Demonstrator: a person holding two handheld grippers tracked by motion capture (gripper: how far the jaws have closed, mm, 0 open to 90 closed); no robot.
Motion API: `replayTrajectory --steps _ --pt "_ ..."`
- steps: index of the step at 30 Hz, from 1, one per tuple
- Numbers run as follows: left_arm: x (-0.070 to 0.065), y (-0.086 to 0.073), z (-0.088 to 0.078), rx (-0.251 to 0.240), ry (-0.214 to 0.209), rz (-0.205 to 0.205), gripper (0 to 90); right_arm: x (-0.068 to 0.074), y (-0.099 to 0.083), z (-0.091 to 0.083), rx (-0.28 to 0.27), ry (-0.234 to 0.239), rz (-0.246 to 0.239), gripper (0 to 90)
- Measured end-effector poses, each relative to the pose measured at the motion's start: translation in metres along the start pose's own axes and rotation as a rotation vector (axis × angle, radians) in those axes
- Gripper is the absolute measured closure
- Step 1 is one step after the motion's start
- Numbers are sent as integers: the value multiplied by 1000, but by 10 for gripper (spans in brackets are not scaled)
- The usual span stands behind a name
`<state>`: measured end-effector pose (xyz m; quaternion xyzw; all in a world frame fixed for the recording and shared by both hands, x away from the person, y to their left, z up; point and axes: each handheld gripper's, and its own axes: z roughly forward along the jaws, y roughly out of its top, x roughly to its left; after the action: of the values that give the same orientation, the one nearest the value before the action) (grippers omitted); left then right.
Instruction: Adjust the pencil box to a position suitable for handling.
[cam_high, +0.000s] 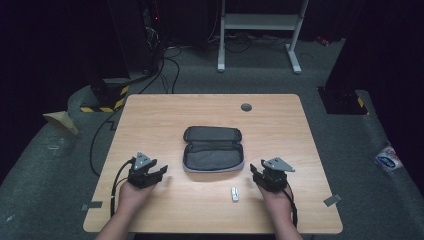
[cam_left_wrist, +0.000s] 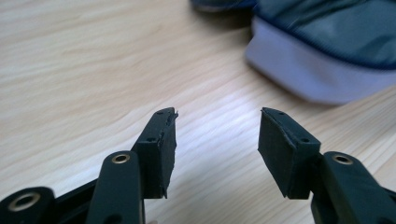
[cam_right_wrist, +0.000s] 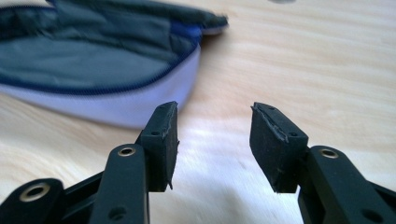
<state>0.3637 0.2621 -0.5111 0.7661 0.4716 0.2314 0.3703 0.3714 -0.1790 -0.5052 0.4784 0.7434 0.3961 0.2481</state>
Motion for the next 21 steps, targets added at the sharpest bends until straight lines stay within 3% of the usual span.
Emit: replayTrajectory --steps 3,7,10,16,18,21 --pt "12 -11 -5 37 23 -2 452 -3 -7 -7 38 -33 11 514" --pt "20 -18 -11 48 43 -5 443 -5 -14 -12 45 -46 14 513" --pt "26 -24 -15 62 48 -31 429 -6 -18 -16 48 -45 10 506" --pt "28 -33 -20 76 58 -21 385 -5 -23 -24 53 -48 1 508" --pt "28 -35 -21 70 53 -48 371 -4 -25 -27 49 -44 1 503" --pt "27 -37 -21 65 68 -52 317 -3 -28 -30 49 -30 10 492"
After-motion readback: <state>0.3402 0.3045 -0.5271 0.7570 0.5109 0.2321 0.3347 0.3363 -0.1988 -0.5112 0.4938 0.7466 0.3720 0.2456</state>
